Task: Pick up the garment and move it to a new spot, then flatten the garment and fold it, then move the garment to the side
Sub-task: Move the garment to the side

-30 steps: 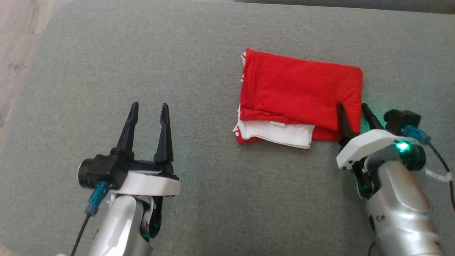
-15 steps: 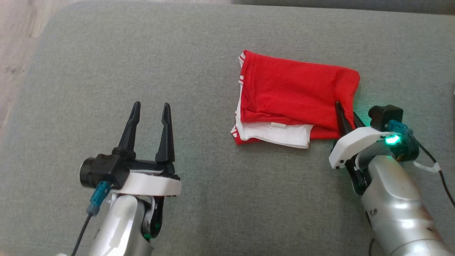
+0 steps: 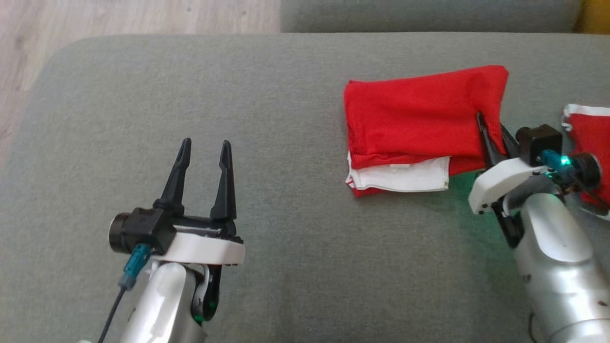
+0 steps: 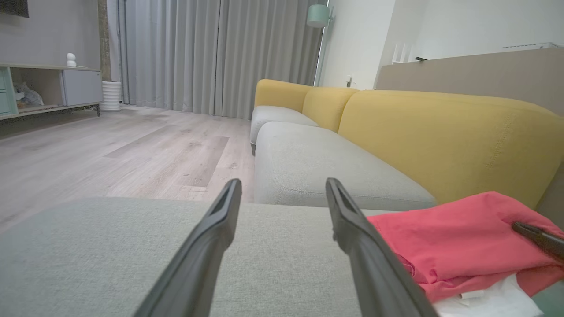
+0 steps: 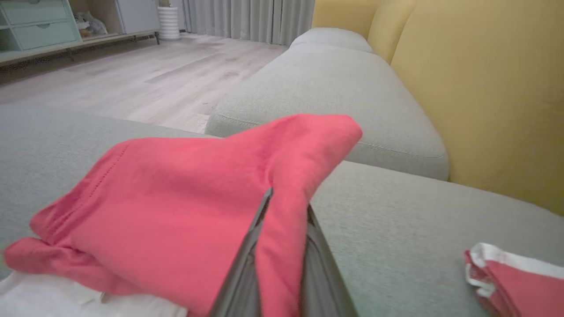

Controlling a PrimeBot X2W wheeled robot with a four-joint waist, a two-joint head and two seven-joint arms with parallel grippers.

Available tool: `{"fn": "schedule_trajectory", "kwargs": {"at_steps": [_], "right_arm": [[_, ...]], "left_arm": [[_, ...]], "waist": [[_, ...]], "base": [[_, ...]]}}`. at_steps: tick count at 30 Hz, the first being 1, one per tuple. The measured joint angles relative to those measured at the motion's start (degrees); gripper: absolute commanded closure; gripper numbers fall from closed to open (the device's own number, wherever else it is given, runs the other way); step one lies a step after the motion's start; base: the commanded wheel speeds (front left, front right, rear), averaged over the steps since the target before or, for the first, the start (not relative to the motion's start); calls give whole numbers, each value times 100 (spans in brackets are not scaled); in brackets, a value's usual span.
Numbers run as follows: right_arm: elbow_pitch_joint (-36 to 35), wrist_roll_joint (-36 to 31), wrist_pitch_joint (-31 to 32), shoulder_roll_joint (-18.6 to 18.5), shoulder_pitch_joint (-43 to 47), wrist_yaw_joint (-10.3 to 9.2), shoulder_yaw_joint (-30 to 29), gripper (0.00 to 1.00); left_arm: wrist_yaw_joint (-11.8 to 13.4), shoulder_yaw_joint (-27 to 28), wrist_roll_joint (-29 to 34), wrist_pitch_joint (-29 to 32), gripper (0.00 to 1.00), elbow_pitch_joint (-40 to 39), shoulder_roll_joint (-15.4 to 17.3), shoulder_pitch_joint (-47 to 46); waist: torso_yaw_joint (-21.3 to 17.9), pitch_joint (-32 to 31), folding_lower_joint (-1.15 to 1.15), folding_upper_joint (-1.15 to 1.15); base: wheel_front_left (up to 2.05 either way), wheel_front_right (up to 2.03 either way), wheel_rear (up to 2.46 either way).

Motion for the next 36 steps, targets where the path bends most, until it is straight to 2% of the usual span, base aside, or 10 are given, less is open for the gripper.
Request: {"fn": "schedule_trajectory", "kwargs": {"at_steps": [6,15,20,23,27,36], "right_arm": [[-519,20,401,-635,89,0,505,100],[-1370,726,1115,-2181,78,0,899,100],[-1513,1029,1477,-2994,87,0,1044,100],[-1478,1095,1600,-3354,99,0,1043,100],[-1229,1080,1664,-3609,129,0,972,100],[-818,809,1706,-3540,132,0,297,100]], "left_arm": [[9,-49,0,0,0,-38,0,4],[5,-49,67,0,0,-100,0,-20],[-7,66,129,0,0,-114,-1,-164],[-51,146,190,0,0,-124,-2,-250],[-78,219,208,0,0,-130,-2,-264],[-147,280,264,0,0,-129,-2,-299]], "waist": [[-299,-82,0,0],[-602,178,0,0],[-634,376,1,0],[-616,466,1,0],[-568,570,1,0],[-498,711,1,0]], "base": [[0,0,0],[0,0,0],[0,0,0],[0,0,0],[0,0,0],[0,0,0]]}}
